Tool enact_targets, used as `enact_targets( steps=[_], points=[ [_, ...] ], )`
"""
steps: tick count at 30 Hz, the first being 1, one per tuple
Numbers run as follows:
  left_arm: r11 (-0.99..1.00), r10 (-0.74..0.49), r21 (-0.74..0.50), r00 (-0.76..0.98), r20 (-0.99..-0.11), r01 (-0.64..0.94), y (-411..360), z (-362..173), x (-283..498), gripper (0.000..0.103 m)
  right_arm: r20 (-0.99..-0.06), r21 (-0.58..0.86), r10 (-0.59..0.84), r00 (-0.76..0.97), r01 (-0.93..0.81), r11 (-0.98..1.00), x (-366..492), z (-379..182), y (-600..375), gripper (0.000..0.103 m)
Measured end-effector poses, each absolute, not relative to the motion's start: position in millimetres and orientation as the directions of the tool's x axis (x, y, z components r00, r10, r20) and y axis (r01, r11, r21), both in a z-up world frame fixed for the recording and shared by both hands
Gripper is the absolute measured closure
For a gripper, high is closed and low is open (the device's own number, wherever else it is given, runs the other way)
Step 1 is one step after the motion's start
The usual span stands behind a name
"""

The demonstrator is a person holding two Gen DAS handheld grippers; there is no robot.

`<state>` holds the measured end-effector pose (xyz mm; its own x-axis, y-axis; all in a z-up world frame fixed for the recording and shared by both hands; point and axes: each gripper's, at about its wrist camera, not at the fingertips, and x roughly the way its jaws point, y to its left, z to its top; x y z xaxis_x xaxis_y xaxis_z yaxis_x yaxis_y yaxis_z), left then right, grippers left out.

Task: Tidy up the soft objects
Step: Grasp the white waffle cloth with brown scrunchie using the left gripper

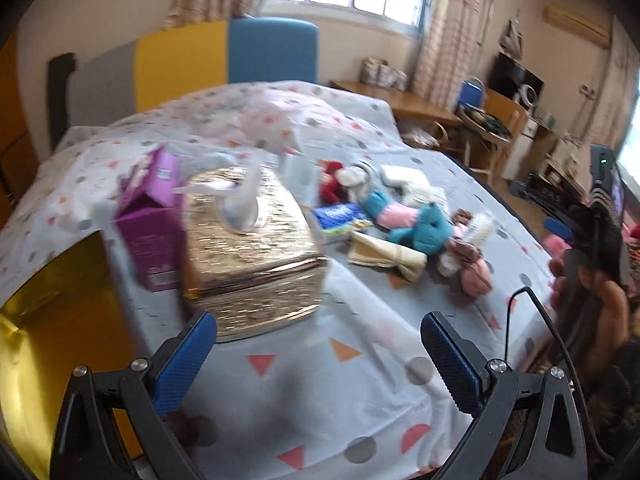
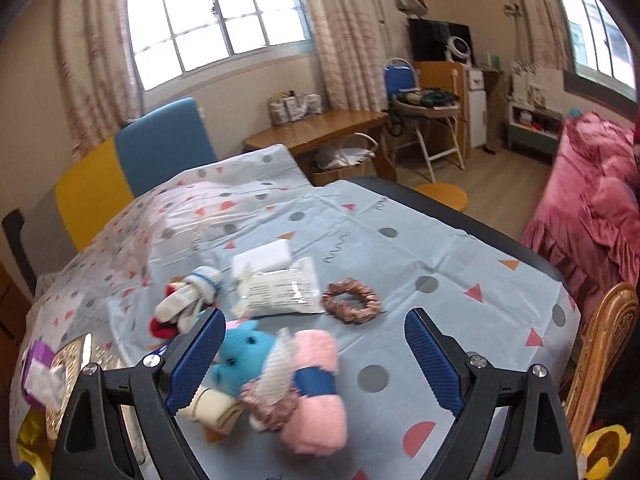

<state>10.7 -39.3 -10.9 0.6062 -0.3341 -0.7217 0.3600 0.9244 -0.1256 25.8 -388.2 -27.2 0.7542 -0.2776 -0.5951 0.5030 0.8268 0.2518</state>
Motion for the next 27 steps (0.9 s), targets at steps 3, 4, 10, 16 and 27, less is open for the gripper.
enact_targets(
  steps=[3,4,10,16,27],
  points=[
    [0.903,-0.375,-0.151,0.567,-0.733,0.402,-58.0,-8.8,20.9,0.001,-0.626,0.319,-0.251,0.739,0.536,0.781,25.3,-37.4,-404.9,0.01],
    [0.898,-0.379,-0.148,0.557,-0.739,0.415,-66.4,-8.9,25.4,0.002,-0.628,0.351,-0.235,0.742,0.54,0.765,23.5,-39.3,-409.6,0.01],
    [0.842,-0.415,-0.103,0.514,-0.751,0.529,-119.2,-12.2,47.7,0.015,-0.637,0.464,-0.191,0.747,0.569,0.679,12.0,-49.1,-432.2,0.01],
    [0.736,-0.474,-0.091,0.415,-0.777,0.671,-187.8,-28.5,68.5,0.04,-0.633,0.519,-0.17,0.755,0.577,0.63,6.0,-52.6,-442.0,0.01],
    [0.657,-0.439,-0.025,0.356,-0.825,0.753,-283.8,-60.1,92.4,0.05,-0.669,0.544,-0.135,0.731,0.605,0.581,8.1,-65.5,-452.5,0.01]
  ],
)
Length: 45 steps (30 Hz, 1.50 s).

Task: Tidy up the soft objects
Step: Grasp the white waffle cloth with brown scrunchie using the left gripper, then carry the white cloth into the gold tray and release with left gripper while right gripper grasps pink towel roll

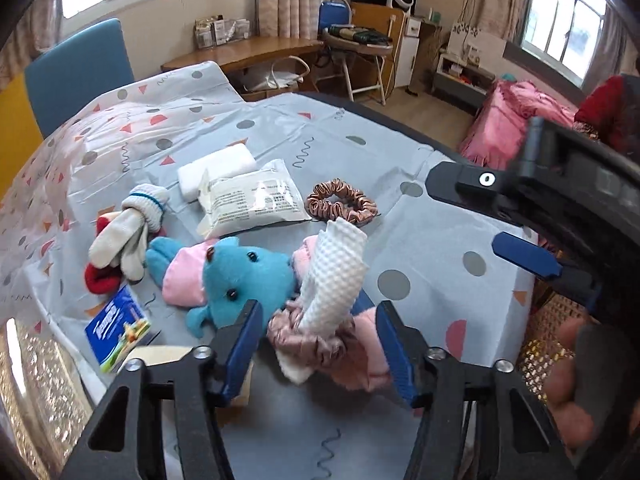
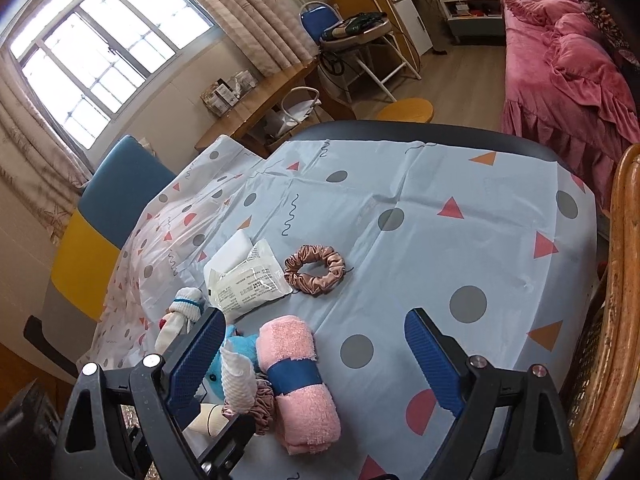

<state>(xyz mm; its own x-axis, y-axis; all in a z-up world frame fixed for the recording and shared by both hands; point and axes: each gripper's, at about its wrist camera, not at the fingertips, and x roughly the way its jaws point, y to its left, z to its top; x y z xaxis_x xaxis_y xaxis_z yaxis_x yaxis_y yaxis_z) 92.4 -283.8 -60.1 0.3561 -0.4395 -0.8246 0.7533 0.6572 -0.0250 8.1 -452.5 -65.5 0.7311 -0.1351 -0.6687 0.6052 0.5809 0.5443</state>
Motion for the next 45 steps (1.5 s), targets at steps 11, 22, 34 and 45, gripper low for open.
enact_targets(
  steps=[11,22,34,45],
  points=[
    [0.683,-0.541,-0.183,0.322,-0.777,0.707,-244.2,-57.5,94.7,0.083,-0.708,0.565,-0.037,0.705,0.598,0.569,20.3,-83.6,-453.7,0.017],
    [0.714,-0.546,-0.176,0.383,-0.745,0.677,-206.9,-23.1,110.2,0.083,-0.868,0.364,0.066,0.492,0.539,0.76,67.5,-112.3,-407.4,0.036],
    [0.882,-0.421,-0.116,0.651,-0.632,0.457,-110.4,74.1,198.8,0.083,-0.93,0.191,0.007,0.367,0.469,0.862,83.2,-127.0,-383.5,0.062],
    [0.981,-0.187,-0.154,0.77,-0.61,0.116,98.6,72.6,177.3,0.083,-0.937,0.127,-0.035,0.346,0.433,0.893,86.4,-126.3,-376.8,0.063]
  ],
)
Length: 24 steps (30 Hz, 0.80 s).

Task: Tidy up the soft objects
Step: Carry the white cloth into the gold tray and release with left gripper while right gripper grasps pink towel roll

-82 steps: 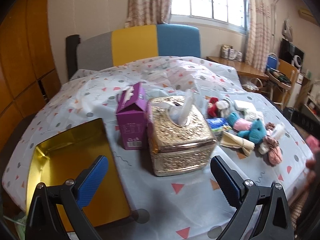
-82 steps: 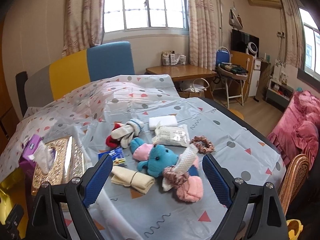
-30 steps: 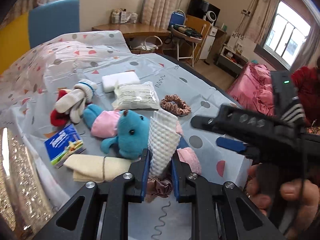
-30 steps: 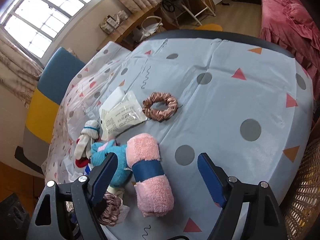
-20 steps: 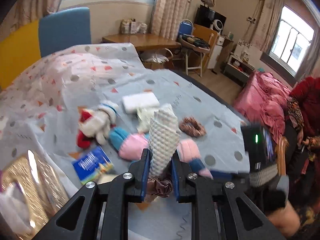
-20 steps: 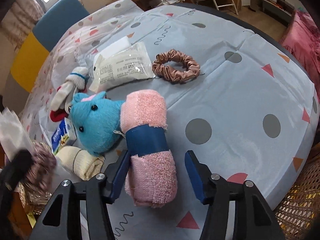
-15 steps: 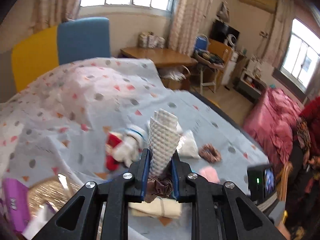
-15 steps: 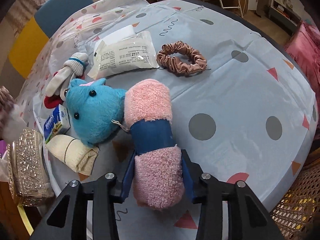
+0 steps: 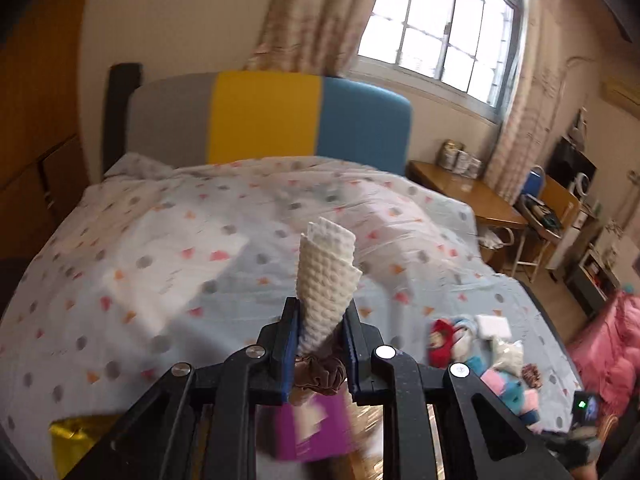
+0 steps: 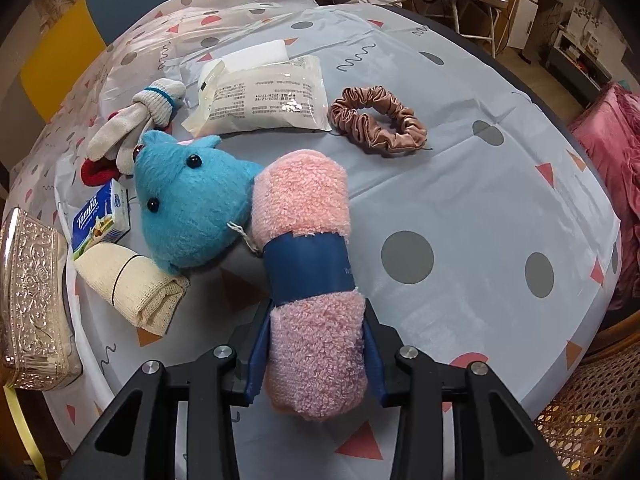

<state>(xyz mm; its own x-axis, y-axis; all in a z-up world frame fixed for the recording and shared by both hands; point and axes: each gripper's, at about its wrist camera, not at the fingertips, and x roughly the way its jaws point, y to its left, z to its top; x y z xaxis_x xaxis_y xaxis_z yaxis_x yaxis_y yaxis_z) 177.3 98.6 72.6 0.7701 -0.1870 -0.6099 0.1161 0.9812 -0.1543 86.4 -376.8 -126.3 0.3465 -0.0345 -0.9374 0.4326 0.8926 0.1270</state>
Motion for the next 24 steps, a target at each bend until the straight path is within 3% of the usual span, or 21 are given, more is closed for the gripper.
enact_targets(
  steps=[8,13,15,17,19,24],
  points=[
    [0.955,-0.134,-0.28,0.702,-0.7,-0.097,194.7,-5.0,117.7,0.083,-0.94,0.094,-0.061,0.336,0.425,0.901,84.5,-125.5,-372.9,0.063],
    [0.931,-0.163,-0.327,0.616,-0.771,-0.163,204.9,-56.6,119.6,0.081,-0.936,0.038,-0.104,0.336,0.391,0.92,85.2,-125.2,-362.1,0.066],
    [0.923,-0.169,-0.339,0.6,-0.782,-0.181,202.3,-66.4,125.9,0.071,-0.934,0.02,-0.118,0.337,0.38,0.925,86.9,-125.5,-358.1,0.067],
    [0.926,-0.167,-0.332,0.596,-0.785,-0.179,195.8,-69.1,131.0,0.046,-0.933,0.014,-0.123,0.339,0.375,0.927,86.9,-125.3,-356.4,0.067],
    [0.929,-0.146,-0.321,0.616,-0.774,-0.183,190.4,-65.9,129.0,0.035,-0.932,0.015,-0.122,0.34,0.374,0.927,86.2,-125.0,-356.1,0.068],
    [0.943,-0.091,-0.272,0.639,-0.764,-0.19,181.8,-60.8,113.9,0.032,-0.93,0.034,-0.11,0.35,0.38,0.924,80.6,-121.3,-357.0,0.07]
  ],
)
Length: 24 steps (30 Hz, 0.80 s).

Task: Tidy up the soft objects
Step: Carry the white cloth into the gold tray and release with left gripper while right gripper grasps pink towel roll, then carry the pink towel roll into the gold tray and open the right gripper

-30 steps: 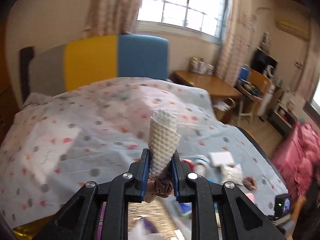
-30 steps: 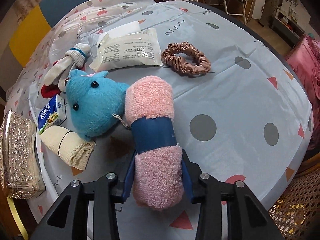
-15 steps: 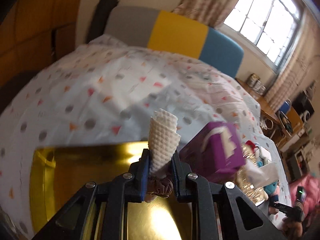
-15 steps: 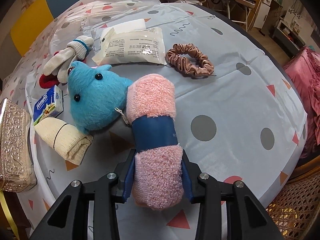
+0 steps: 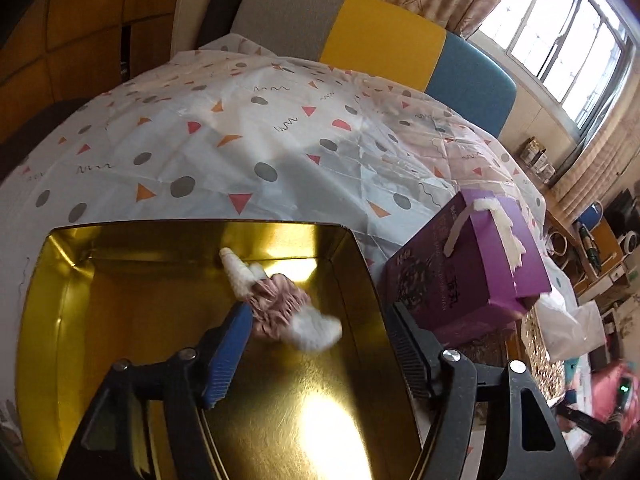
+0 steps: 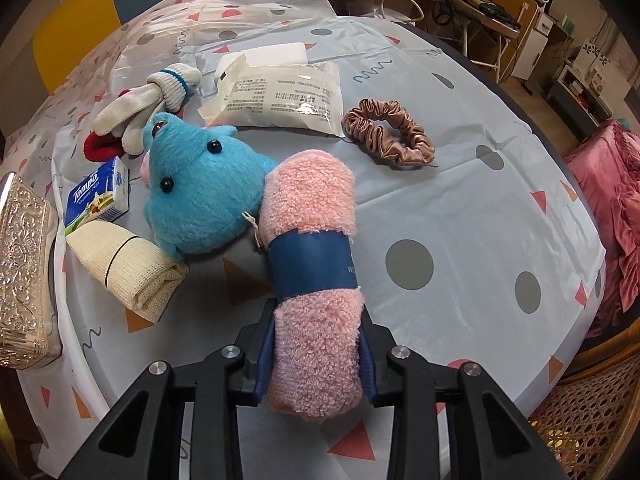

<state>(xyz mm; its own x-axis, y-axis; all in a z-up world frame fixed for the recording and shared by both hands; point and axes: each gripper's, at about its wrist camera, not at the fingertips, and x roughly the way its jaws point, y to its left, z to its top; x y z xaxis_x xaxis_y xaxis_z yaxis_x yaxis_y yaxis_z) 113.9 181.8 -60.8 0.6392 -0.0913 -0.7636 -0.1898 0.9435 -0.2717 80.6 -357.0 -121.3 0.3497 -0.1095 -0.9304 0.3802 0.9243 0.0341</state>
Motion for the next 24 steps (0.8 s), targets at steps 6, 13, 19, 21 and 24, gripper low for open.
enact_targets(
  steps=[6,13,19,21,24],
  points=[
    [0.948,-0.063,-0.243,0.626,-0.777,-0.207,178.9,-64.6,81.9,0.032,-0.909,0.069,-0.109,0.403,0.404,0.912,68.7,-107.5,-362.8,0.072],
    [0.959,-0.041,-0.212,0.647,-0.761,-0.188,174.4,-56.8,47.7,0.032,-0.856,0.14,-0.108,0.505,0.427,0.893,58.1,-86.3,-369.3,0.072],
    [0.971,0.016,-0.145,0.661,-0.75,-0.188,173.4,-49.6,25.8,0.026,-0.821,0.144,-0.121,0.558,0.407,0.902,63.7,-64.7,-359.8,0.072],
    [0.971,0.02,-0.142,0.66,-0.751,-0.19,173.9,-49.7,21.1,0.026,-0.81,0.145,-0.113,0.576,0.383,0.912,71.7,-54.9,-353.1,0.072],
    [0.967,0.023,-0.151,0.655,-0.755,-0.207,176.4,-49.8,13.8,0.026,-0.796,0.128,-0.108,0.595,0.34,0.932,83.2,-39.5,-338.4,0.072]
  ],
)
